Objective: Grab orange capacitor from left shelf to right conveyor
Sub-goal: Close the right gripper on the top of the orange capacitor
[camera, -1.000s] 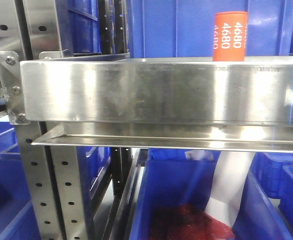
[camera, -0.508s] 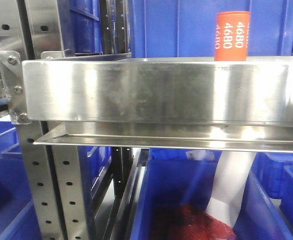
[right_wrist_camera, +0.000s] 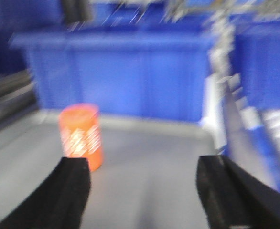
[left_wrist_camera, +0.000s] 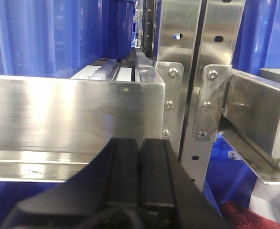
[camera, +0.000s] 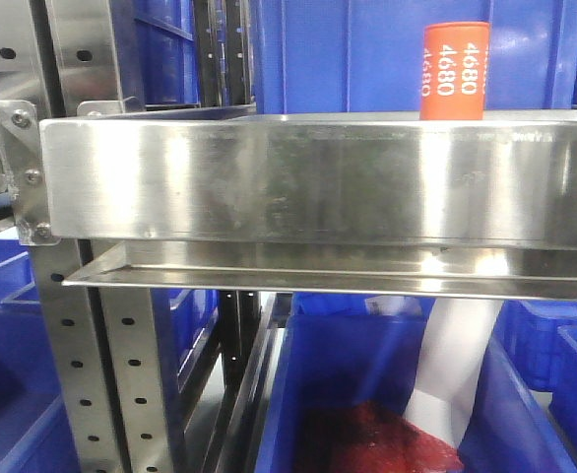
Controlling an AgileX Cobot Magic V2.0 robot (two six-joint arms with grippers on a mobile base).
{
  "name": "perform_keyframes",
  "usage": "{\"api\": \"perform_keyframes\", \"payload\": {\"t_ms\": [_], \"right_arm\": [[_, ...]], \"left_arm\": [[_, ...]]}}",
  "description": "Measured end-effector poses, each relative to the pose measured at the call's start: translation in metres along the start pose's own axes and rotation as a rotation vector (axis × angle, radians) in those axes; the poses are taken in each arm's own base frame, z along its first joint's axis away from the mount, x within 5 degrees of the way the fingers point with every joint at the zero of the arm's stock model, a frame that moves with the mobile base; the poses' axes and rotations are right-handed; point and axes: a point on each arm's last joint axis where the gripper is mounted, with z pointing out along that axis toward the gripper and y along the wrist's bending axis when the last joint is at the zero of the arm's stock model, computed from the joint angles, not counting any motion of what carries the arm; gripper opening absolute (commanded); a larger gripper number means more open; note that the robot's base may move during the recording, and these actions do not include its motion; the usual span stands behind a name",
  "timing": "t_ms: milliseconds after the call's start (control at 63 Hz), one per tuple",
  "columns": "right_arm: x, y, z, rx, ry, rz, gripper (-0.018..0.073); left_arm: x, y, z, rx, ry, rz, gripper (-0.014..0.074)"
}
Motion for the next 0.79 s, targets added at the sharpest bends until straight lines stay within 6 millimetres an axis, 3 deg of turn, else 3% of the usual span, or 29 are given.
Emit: {"api": "perform_keyframes", "payload": {"t_ms": [254, 460, 794], "right_arm": [[0.017, 0.023, 0.055, -0.125, 0.089, -0.024, 0.0615], [0.034, 0.029, 0.1, -0.135, 0.084, -0.021, 0.0615], [0.036, 0.036, 0.148, -0.139, 0.04, -0.014, 0.0615]], "left_arm": [[0.0, 0.0, 0.0, 0.0, 0.0, 0.0, -0.0127], [0.0, 0.0, 0.0, 0.0, 0.0, 0.0, -0.0127], [0.0, 0.0, 0.0, 0.0, 0.0, 0.0, -0.0127]]}}
